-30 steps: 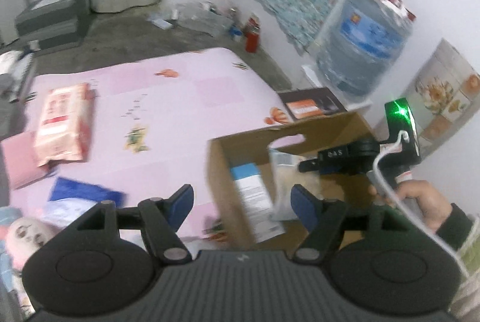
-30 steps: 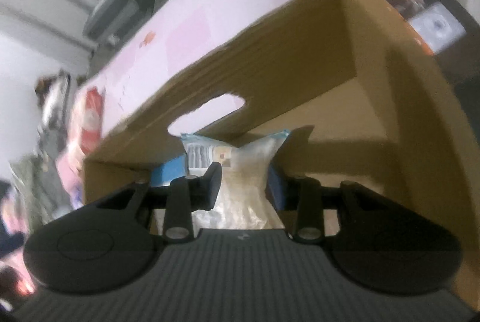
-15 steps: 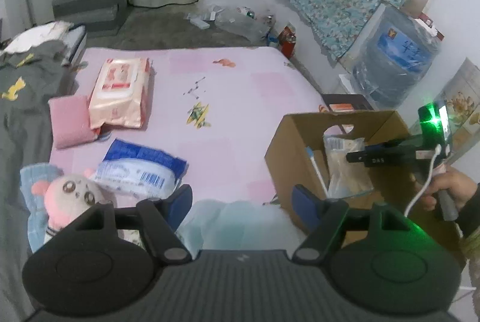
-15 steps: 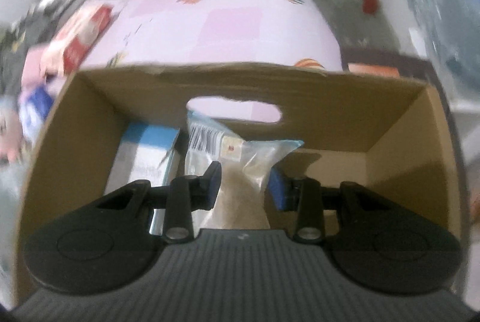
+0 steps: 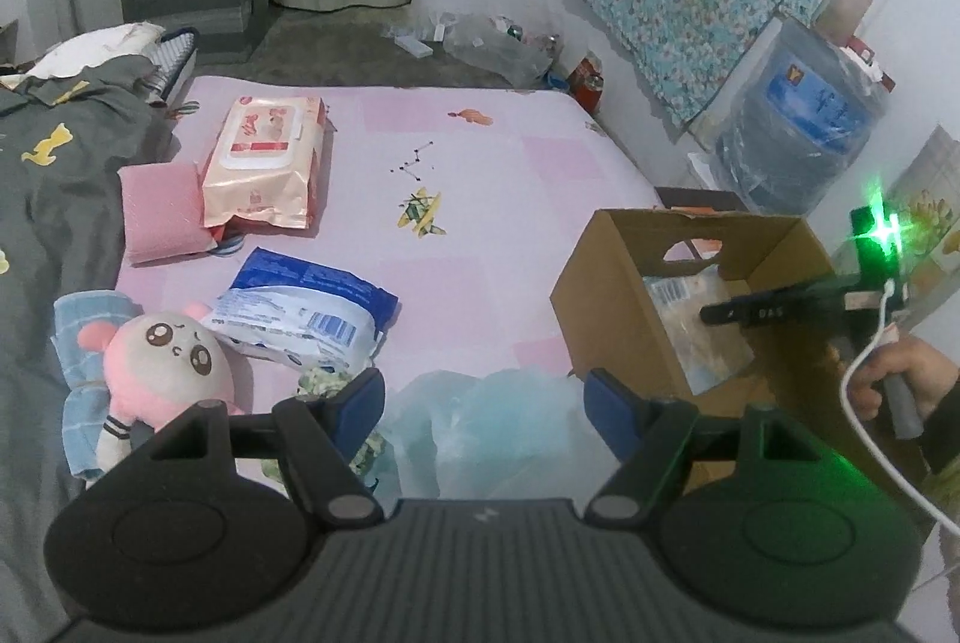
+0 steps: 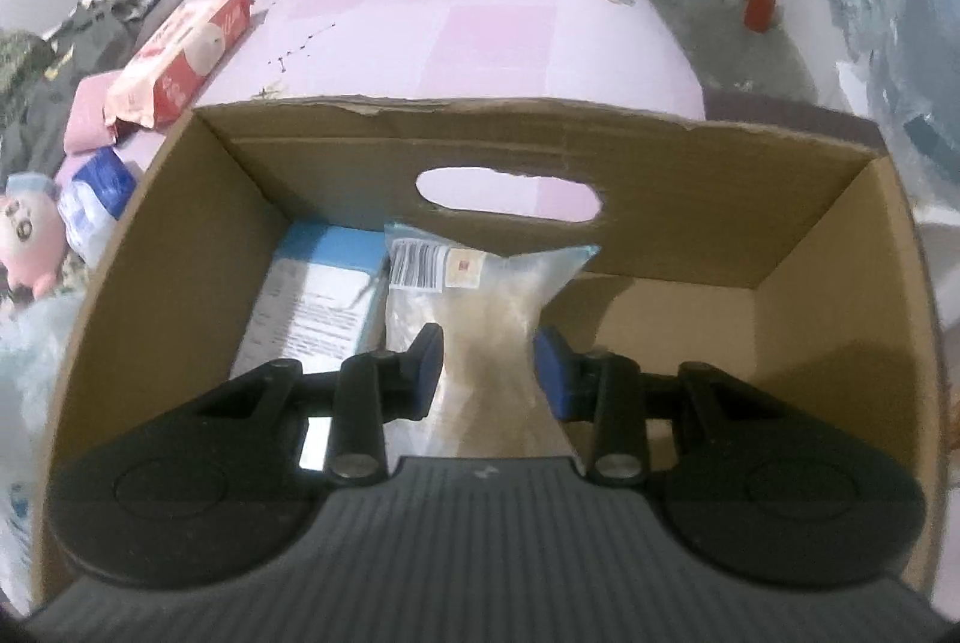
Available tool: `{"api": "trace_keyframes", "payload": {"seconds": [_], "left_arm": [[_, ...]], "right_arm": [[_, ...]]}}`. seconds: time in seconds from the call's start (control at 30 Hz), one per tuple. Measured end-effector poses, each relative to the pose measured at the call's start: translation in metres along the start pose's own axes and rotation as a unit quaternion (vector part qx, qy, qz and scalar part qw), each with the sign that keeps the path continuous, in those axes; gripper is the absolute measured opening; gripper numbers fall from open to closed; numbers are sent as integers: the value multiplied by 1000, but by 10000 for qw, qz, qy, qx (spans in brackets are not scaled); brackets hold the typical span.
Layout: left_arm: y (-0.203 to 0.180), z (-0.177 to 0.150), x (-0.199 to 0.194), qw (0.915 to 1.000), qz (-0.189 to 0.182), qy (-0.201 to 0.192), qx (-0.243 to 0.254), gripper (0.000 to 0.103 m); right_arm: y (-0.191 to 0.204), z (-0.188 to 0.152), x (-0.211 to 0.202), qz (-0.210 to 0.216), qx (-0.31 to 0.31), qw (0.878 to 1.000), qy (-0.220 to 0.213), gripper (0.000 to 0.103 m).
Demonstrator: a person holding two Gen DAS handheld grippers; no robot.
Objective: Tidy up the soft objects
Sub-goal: 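Open the right gripper and withdraw it from the cardboard box, then reach the right gripper to the pink sponge pad and lift it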
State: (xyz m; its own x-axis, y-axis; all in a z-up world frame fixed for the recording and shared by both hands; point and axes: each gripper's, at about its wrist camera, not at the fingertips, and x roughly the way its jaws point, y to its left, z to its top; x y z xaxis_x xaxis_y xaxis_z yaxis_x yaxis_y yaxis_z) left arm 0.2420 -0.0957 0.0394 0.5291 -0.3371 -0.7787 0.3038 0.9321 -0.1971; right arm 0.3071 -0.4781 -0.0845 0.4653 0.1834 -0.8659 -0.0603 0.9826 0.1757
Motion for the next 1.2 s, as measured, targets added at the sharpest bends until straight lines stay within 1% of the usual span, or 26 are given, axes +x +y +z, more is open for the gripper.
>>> {"api": "trace_keyframes", "payload": {"seconds": [0.13, 0.33, 0.37, 0.43, 0.6, 0.7, 0.8, 0.97, 1.07, 1.2], "left_arm": [[2, -5, -6, 9999, 98, -113, 24, 77], [17, -15, -19, 9991, 315, -290, 46, 78], [21, -17, -22, 9986, 387, -345, 35, 78], [27, -21, -29, 9976, 539, -423, 48, 79], [49, -29, -45, 9927, 1038, -584, 164, 80], [65, -31, -53, 9901, 1241, -653, 98, 80], [82, -31, -61, 9887, 1326, -694, -43, 81], [103, -25, -65, 9847, 1565, -765, -65, 81], [114, -17, -62, 9835, 1631, -773, -95, 81], [128, -2, -55, 9814, 1731, -820, -89, 81]], "right_arm": [[7, -4, -1, -93, -93, 9999, 43, 34], [-5, 0, -27, -87, 410, 9990, -163, 35], [-7, 0, -33, -4, 545, 9983, -203, 35], [-8, 1, -46, 172, 802, 9962, -305, 40], [5, 8, -80, 836, 1159, 9879, -610, 43], [26, 17, -93, 1301, 1215, 9817, -680, 45], [57, 30, -98, 1711, 1141, 9765, -637, 47], [115, 54, -87, 2236, 988, 9690, -364, 48], [152, 70, -76, 2417, 854, 9664, -185, 48], [203, 94, -56, 2519, 693, 9653, 0, 48]]}}
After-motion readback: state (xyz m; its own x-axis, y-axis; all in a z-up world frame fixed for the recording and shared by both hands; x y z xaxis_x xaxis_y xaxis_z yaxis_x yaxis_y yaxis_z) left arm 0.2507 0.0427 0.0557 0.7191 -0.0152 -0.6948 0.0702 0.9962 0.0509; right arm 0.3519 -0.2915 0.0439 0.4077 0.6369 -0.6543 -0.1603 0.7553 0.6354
